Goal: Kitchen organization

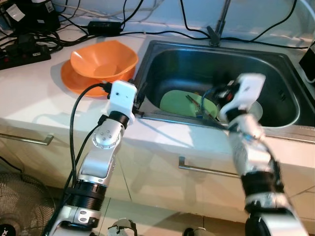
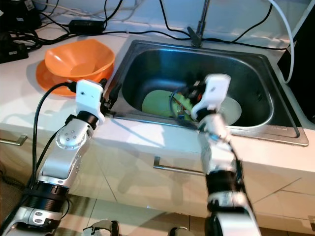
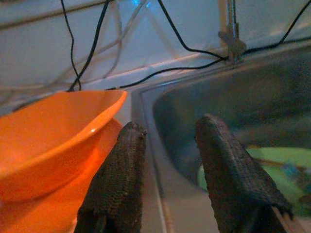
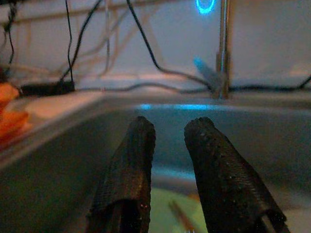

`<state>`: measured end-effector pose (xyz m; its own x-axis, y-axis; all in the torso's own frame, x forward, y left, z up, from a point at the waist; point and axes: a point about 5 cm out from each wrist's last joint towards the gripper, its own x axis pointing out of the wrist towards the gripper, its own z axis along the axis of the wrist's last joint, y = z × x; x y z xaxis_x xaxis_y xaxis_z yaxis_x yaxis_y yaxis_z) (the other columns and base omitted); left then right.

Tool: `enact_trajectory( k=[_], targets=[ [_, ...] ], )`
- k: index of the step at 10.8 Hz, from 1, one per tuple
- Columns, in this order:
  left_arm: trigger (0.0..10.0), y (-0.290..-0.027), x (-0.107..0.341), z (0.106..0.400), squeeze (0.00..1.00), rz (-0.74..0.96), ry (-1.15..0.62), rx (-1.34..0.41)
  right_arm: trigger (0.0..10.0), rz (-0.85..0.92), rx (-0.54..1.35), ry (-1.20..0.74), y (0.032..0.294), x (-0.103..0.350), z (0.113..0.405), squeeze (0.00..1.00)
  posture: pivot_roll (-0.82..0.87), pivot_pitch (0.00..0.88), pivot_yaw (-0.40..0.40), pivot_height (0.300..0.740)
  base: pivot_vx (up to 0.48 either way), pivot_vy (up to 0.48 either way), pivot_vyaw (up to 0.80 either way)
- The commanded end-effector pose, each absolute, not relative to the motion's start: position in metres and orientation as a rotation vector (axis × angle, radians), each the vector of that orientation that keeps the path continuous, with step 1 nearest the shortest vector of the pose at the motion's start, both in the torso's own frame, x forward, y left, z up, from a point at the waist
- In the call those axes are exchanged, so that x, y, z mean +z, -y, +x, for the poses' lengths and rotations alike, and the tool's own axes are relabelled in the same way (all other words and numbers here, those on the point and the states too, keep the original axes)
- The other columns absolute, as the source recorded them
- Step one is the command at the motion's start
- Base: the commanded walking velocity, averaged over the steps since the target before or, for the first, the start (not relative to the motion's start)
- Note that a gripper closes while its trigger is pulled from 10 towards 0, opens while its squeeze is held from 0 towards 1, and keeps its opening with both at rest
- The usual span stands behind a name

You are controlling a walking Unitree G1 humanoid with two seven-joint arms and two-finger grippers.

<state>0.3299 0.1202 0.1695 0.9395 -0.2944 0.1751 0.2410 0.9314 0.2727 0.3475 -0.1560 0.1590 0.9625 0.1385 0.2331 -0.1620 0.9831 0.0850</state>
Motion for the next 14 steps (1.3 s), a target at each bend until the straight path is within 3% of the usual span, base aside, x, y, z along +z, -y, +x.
enact_trajectory(
  k=[1, 2, 7, 8, 9, 10, 11, 14],
  targets=[
    [10.0, -0.12, 0.174, 0.333, 0.0, 0.302, 0.234, -0.27, 10.0, 0.108, 0.153, 0.238, 0.154, 0.164, 0.348, 0.0, 0.09, 0.063, -0.015, 0.74, 0.0, 0.0, 0.0],
    [10.0, -0.122, 0.18, 0.338, 0.0, 0.457, 0.239, -0.275, 10.0, 0.131, 0.153, 0.217, 0.148, 0.159, 0.346, 0.0, 0.1, 0.063, -0.012, 0.74, 0.0, 0.0, 0.0],
    [10.0, -0.148, 0.203, 0.361, 0.0, 0.829, 0.197, -0.229, 10.0, 0.168, 0.178, 0.192, 0.133, 0.157, 0.344, 0.0, 0.11, 0.074, -0.003, 0.74, 0.0, 0.0, 0.0],
    [10.0, -0.157, 0.205, 0.367, 1.0, 0.882, 0.161, -0.229, 10.0, 0.177, 0.175, 0.188, 0.131, 0.157, 0.344, 0.0, 0.11, 0.077, -0.001, 0.74, 0.0, 0.0, 0.0],
    [10.0, -0.16, 0.205, 0.368, 1.0, 0.853, 0.152, -0.231, 10.0, 0.178, 0.177, 0.186, 0.131, 0.157, 0.345, 0.0, 0.11, 0.076, -0.001, 0.74, 0.0, 0.0, 0.0],
    [10.0, -0.166, 0.204, 0.37, 0.9, 0.9, 0.125, -0.211, 10.0, 0.179, 0.179, 0.185, 0.131, 0.157, 0.345, 0.0, 0.11, 0.079, -0.004, 0.74, 0.0, 0.0, 0.0],
    [10.0, -0.169, 0.205, 0.37, 0.0, 0.925, 0.114, -0.221, 10.0, 0.179, 0.179, 0.185, 0.13, 0.157, 0.345, 0.0, 0.11, 0.079, -0.003, 0.74, 0.0, 0.0, 0.0],
    [10.0, -0.182, 0.207, 0.371, 0.0, 1.096, 0.069, -0.225, 10.0, 0.195, 0.196, 0.183, 0.125, 0.157, 0.345, 0.0, 0.12, 0.079, -0.001, 0.74, 0.0, 0.0, 0.0]
  ],
)
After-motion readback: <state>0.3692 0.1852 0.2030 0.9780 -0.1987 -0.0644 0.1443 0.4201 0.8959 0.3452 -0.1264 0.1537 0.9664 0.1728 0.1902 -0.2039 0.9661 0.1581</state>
